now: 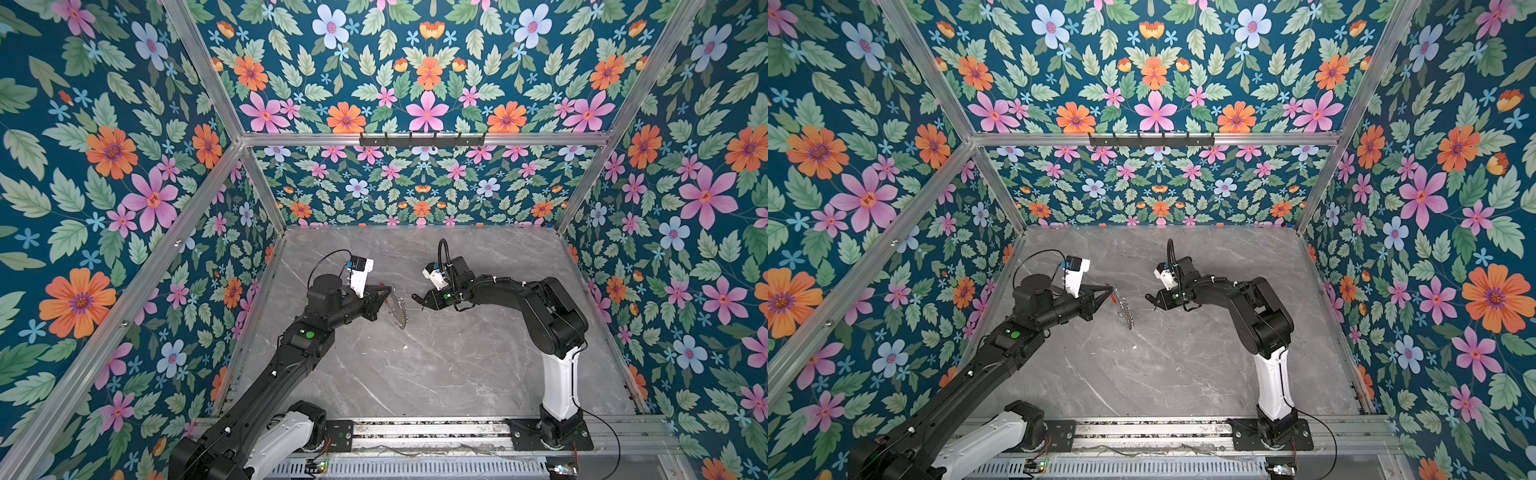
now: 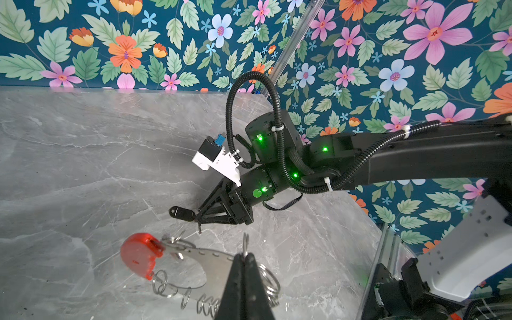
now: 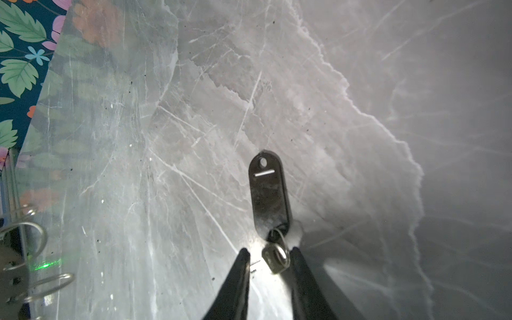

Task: Put the keys on the keyring
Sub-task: 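Lower the right gripper onto the black-tagged key and grasp its ring, then carry the key with the right gripper toward the keyring held by the left gripper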

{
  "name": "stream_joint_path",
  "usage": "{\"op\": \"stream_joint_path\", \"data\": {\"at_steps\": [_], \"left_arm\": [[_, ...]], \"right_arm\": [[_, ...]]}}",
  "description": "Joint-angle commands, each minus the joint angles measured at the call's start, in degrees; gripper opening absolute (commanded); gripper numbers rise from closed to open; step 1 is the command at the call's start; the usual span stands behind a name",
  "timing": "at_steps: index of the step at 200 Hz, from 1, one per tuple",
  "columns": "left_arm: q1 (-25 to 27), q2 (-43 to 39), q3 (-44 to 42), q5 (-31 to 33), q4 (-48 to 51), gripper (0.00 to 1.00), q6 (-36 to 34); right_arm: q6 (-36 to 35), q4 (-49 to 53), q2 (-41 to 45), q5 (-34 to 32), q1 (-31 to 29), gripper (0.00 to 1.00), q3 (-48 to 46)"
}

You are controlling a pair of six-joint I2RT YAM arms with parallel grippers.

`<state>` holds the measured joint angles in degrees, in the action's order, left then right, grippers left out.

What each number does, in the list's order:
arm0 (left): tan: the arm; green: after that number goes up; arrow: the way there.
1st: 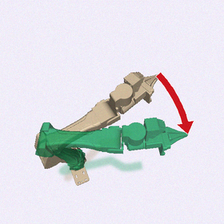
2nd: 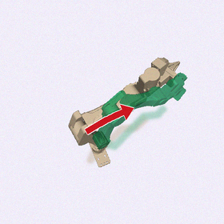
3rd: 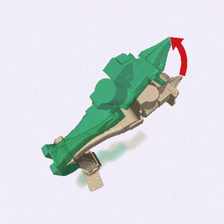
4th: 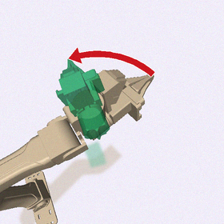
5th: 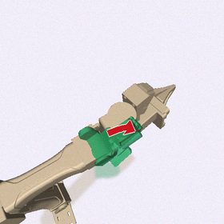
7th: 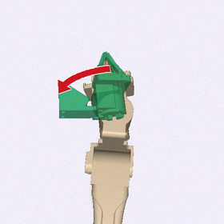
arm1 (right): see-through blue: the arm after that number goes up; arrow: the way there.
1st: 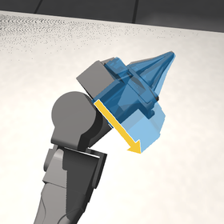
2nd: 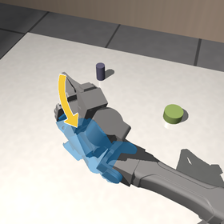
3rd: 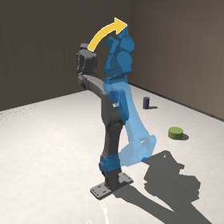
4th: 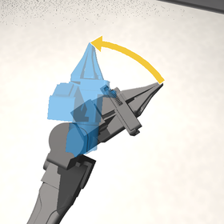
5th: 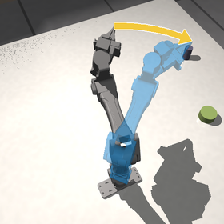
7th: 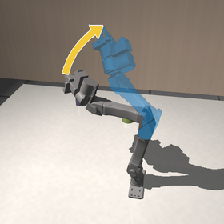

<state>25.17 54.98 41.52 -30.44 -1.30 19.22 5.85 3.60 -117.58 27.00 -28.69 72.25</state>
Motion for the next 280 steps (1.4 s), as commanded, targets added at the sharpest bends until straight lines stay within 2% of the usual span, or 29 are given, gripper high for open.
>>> {"op": "stream_joint_path", "data": {"at_steps": [1,20,80,92,131,164,191,236,256,273,280], "left_arm": [[0.0,-0.2,0.5,-0.9,-2.3,0.00,0.0],[0.0,-0.5,0.5,-0.7,-2.0,0.00,-0.1],[0.0,-0.6,0.2,-0.5,-1.5,0.00,-0.2],[0.0,-0.4,0.1,-0.5,-1.5,0.00,-0.2],[0.0,-0.4,-0.2,-0.4,-1.4,0.00,-0.2],[0.0,-1.7,-0.7,1.3,-1.2,0.00,-0.9],[-0.1,-2.3,-0.8,2.8,-1.0,0.00,-4.7],[0.0,0.3,1.8,-3.1,-4.5,0.00,-12.1],[0.1,2.5,5.4,-6.3,-2.9,0.00,-16.0],[0.1,4.5,7.5,-10.3,-3.3,0.05,-18.1],[0.3,5.1,8.0,-12.3,-4.2,0.04,-18.8]], "right_arm": [[-0.9,2.0,-0.3,-0.1,-0.1,0.25,0.0],[-1.0,2.0,-0.6,-0.4,-0.1,0.17,0.2],[-1.7,2.4,-1.5,-2.2,-0.1,0.06,1.1],[-1.8,2.1,-1.6,-1.9,-0.1,0.00,1.2],[-0.8,-1.2,0.8,0.5,-0.1,0.00,-1.1],[1.1,-3.7,8.9,-1.6,-0.1,0.00,-5.7],[0.7,-2.5,18.5,-4.4,-0.4,0.00,-8.7],[-2.1,4.5,34.1,-4.7,-1.2,0.00,-8.7],[-3.0,9.9,38.1,-2.8,-2.1,0.00,-5.6],[-3.5,13.1,40.4,-1.8,-3.2,0.00,-3.3],[-3.8,14.0,41.1,-1.4,-3.8,0.00,-2.7]]}}
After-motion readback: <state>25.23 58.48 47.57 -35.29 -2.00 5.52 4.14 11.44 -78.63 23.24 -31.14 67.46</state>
